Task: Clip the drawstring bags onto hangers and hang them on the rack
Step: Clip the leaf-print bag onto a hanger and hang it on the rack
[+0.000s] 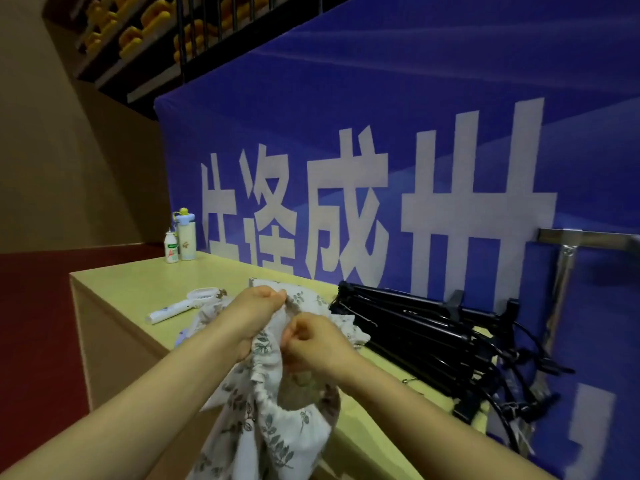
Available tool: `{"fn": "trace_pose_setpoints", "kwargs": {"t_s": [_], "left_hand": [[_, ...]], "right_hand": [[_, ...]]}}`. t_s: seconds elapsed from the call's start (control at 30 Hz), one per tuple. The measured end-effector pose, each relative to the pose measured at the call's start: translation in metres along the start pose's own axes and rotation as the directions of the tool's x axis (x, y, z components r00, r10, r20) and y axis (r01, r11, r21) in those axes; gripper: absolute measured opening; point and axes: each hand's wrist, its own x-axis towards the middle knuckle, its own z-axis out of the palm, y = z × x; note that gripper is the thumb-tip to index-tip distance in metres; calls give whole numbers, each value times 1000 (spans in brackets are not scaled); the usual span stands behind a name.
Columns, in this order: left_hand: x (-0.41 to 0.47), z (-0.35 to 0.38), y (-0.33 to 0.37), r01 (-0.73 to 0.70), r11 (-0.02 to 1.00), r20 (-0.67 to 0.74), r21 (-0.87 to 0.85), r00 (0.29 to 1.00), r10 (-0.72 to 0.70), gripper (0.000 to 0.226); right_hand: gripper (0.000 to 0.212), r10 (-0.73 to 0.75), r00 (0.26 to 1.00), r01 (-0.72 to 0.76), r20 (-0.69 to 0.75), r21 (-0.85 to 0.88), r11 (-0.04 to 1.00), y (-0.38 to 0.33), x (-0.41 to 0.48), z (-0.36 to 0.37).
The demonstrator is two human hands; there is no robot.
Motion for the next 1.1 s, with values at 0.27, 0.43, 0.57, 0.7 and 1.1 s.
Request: {"fn": "trace_pose_setpoints", "kwargs": {"t_s": [0.27, 0.43, 0.57, 0.7, 1.1], "left_hand": [[30, 36, -12, -36, 997, -20, 66, 999, 37, 18], [45, 46, -19, -5, 1000, -15, 20, 1000, 5, 31], [50, 46, -23, 14, 1000, 4, 10, 1000, -14, 32], [52, 42, -25, 26, 1000, 3, 18, 1000, -26, 31], [60, 45, -29, 2, 999, -31, 32, 1000, -1, 20]], "right_hand": [[28, 143, 909, -347, -392, -519, 781, 82, -2, -86], [33, 251, 930, -367, -269, -734, 571, 114, -10, -102], [32, 220, 933, -359, -285, -789, 499, 122, -4, -101], [23, 319, 902, -418, -291, -771, 480, 133, -1, -105], [17, 294, 934, -354, -203, -631, 690, 124, 2, -131]]}}
